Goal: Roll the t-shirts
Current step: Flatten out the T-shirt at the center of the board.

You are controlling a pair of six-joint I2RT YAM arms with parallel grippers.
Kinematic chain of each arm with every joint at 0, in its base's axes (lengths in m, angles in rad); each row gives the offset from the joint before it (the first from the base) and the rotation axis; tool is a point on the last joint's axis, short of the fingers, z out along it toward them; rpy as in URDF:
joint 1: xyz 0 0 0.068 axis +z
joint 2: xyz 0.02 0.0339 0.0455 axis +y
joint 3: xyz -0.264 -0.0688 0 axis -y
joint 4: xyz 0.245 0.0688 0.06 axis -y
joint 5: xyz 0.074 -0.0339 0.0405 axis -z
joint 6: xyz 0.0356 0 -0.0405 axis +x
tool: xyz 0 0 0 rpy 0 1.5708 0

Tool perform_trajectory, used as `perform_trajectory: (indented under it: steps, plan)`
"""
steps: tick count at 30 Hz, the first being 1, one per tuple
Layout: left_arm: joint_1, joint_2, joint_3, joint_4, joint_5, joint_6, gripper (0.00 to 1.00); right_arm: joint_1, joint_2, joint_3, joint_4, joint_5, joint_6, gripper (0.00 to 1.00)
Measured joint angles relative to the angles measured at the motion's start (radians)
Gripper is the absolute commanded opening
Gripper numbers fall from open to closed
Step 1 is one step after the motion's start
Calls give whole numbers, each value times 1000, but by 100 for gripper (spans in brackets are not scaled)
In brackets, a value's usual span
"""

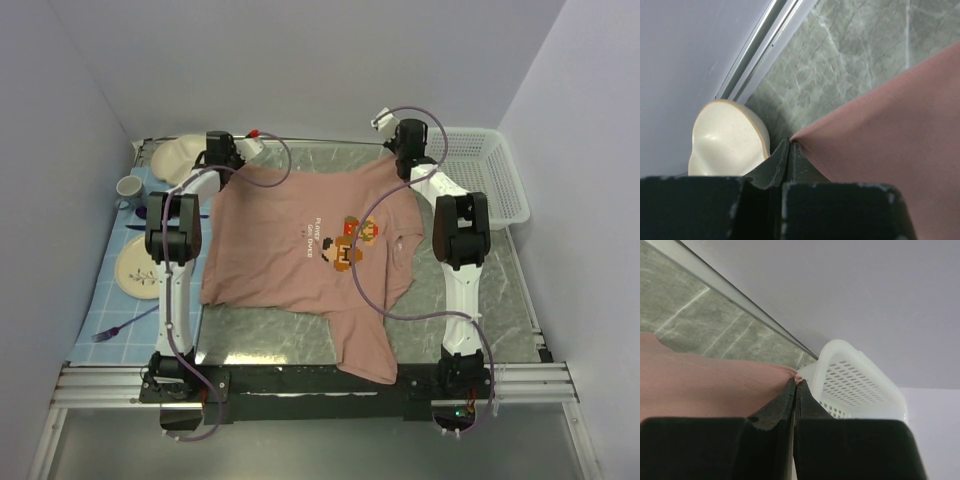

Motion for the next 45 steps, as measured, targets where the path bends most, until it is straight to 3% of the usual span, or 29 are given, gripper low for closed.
perform_trajectory:
  steps: [9, 11, 12, 13, 16, 19, 21, 26, 29, 30, 31, 33, 34, 37, 40, 45]
  plan:
    - [-6, 50, 44, 18, -39, 2, 1, -4, 70, 63, 2, 18, -9, 0]
    - [-6, 50, 45, 19, -46, 0, 20, -4, 79, 67, 0, 20, -9, 1]
    - [-6, 50, 46, 19, -48, -2, 36, -4, 80, 67, -1, 21, -8, 12]
    - [-6, 50, 49, 19, -51, -6, 58, -4, 81, 67, -3, 23, -8, 39]
    - [-6, 50, 51, 46, -80, -32, 76, -4, 82, 84, -21, 38, 19, 72]
    - [-5, 43, 51, 70, -110, -85, 78, -4, 81, 128, -49, 49, 58, 86]
    - [-4, 19, 49, 63, -124, -133, 79, -4, 66, 154, -71, 57, 95, 88]
    - [-6, -173, -23, -14, -127, -259, 75, -4, -69, 150, -175, 65, 185, 85]
    - [-8, -384, -126, -68, -74, -312, 67, -6, -251, 50, -270, 6, 237, 72]
    - [-8, -465, -171, -96, -48, -319, 62, -10, -333, -13, -309, -43, 252, 64]
    - [-9, -541, -207, -132, -20, -321, 49, -14, -393, -56, -353, -73, 257, 62]
    - [-11, -665, -272, -198, 39, -320, 36, -32, -533, -174, -435, -179, 261, 55]
    - [-11, -721, -304, -237, 69, -314, 23, -45, -606, -244, -488, -235, 250, 54]
    - [-11, -823, -396, -384, 169, -277, 1, -75, -741, -419, -627, -360, 193, 44]
    - [-11, -864, -538, -539, 248, -237, 1, -81, -824, -624, -792, -463, 98, 31]
    - [-17, -864, -750, -732, 287, -196, 1, -60, -867, -809, -937, -507, -4, 28]
